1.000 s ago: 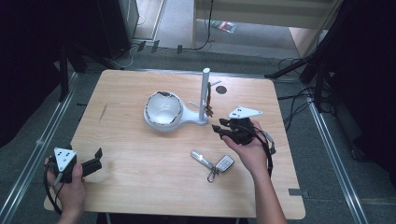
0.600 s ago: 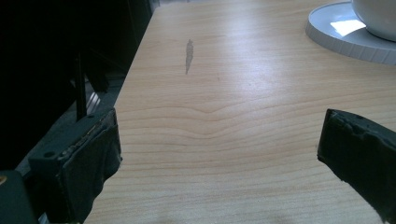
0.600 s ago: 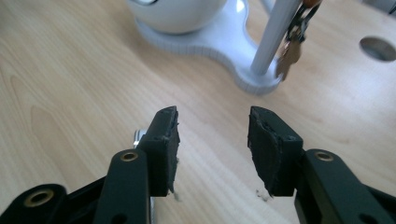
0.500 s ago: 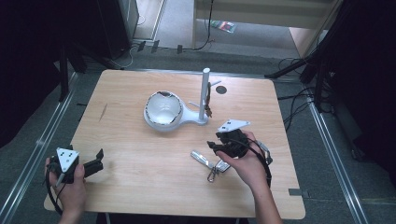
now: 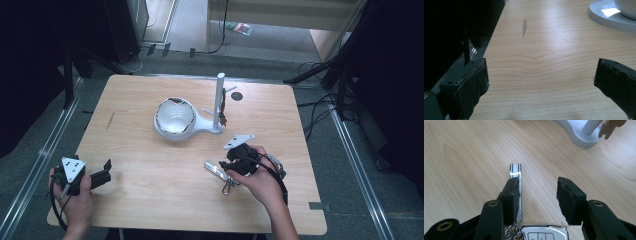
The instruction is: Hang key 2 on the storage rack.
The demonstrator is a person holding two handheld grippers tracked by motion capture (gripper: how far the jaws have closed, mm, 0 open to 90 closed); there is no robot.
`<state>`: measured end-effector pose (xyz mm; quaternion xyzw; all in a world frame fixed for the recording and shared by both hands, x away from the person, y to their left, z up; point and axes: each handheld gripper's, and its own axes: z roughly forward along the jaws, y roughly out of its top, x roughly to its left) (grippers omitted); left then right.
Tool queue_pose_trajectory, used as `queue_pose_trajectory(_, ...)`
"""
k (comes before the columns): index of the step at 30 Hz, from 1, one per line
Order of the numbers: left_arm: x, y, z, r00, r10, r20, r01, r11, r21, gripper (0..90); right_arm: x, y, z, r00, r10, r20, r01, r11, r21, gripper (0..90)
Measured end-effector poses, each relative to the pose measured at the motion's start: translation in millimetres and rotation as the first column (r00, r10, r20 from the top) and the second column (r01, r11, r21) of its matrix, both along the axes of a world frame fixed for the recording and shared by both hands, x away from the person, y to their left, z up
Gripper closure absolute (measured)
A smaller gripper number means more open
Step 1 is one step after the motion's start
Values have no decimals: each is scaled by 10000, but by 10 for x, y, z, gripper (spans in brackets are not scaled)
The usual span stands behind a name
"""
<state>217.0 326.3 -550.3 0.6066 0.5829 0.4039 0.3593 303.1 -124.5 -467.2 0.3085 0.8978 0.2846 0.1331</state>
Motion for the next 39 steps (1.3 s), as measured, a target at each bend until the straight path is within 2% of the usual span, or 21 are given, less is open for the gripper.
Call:
queue_pose_trajectory(7, -11, 3, -1, 10000, 4, 75, -4, 10000, -40, 0, 4, 11, -32, 9991, -51, -428, 30, 9987, -502, 558)
queue_pose_trajectory(9, -13, 3, 0, 10000, -4, 65, 4, 10000, -36, 0, 3, 28, -55, 9990, 16, -449, -51, 9969, -781, 558)
queue_pose_trajectory(13, -12, 2, -1, 10000, -2, 74, 2, 10000, -36, 0, -12, 90, -124, 9966, 154, -809, -258, 9913, -1288, 560)
queue_pose_trajectory(20, -10, 1, -1, 10000, 2, 84, -2, 10000, -47, 0, -14, 128, -192, 9926, 279, -1181, -473, 9852, -1650, 580)
queue_pose_trajectory(29, -12, 2, 0, 10000, -7, 73, 8, 10000, -47, 0, -16, 163, -299, 9855, 425, -1642, -787, 9721, -2211, 597)
queue_pose_trajectory(39, -13, 3, 0, 10000, -8, 66, 8, 10000, -37, 0, -20, 178, -354, 9768, 503, -2082, -999, 9668, -2350, 601)
